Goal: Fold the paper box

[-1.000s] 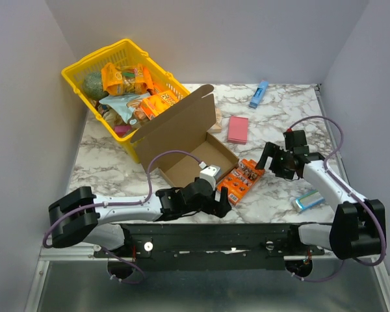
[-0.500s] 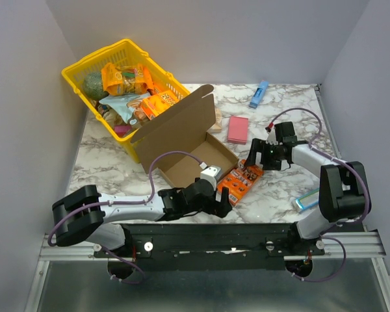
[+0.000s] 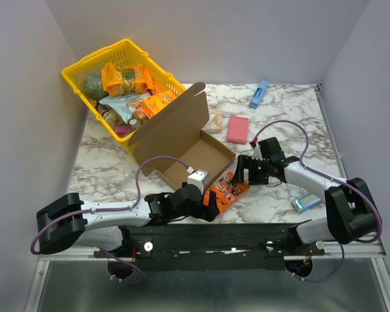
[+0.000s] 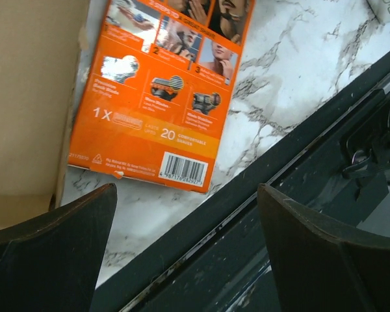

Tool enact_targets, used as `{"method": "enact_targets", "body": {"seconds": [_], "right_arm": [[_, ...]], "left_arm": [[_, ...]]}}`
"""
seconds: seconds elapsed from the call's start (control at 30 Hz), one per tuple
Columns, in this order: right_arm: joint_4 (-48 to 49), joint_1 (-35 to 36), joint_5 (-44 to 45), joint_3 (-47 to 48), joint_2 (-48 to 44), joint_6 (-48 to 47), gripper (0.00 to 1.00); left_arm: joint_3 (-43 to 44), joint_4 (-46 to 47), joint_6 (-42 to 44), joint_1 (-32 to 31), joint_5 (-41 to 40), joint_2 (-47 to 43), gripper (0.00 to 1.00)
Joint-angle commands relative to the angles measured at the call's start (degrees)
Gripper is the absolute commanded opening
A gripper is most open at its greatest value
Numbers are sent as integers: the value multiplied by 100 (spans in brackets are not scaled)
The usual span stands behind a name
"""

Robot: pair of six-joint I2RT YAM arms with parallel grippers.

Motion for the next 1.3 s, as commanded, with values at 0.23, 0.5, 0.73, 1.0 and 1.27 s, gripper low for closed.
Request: {"method": "enact_targets", "body": {"seconds": [0.23,0.5,0.73,1.0,1.27], "right_arm": [[-1449,340,880,-205,-777,642,100],[-1223,-30,278,297,-269,105,100],[-597,5,-578,-204,241,78,96],[44,163,-1114,-740,506,421,95],[335,260,-1510,-864,708,456,86]], "left_arm": [[-585,-1026,-397,6,-275,-1318,97],[-989,-833,-634,6,-249,-1574,89],[-1077,-384,-599,6,-143,-1311,77],[-1121,-120,-608,6,-29,-828,60],[-1121,29,-564,6,50,-467,48]]}}
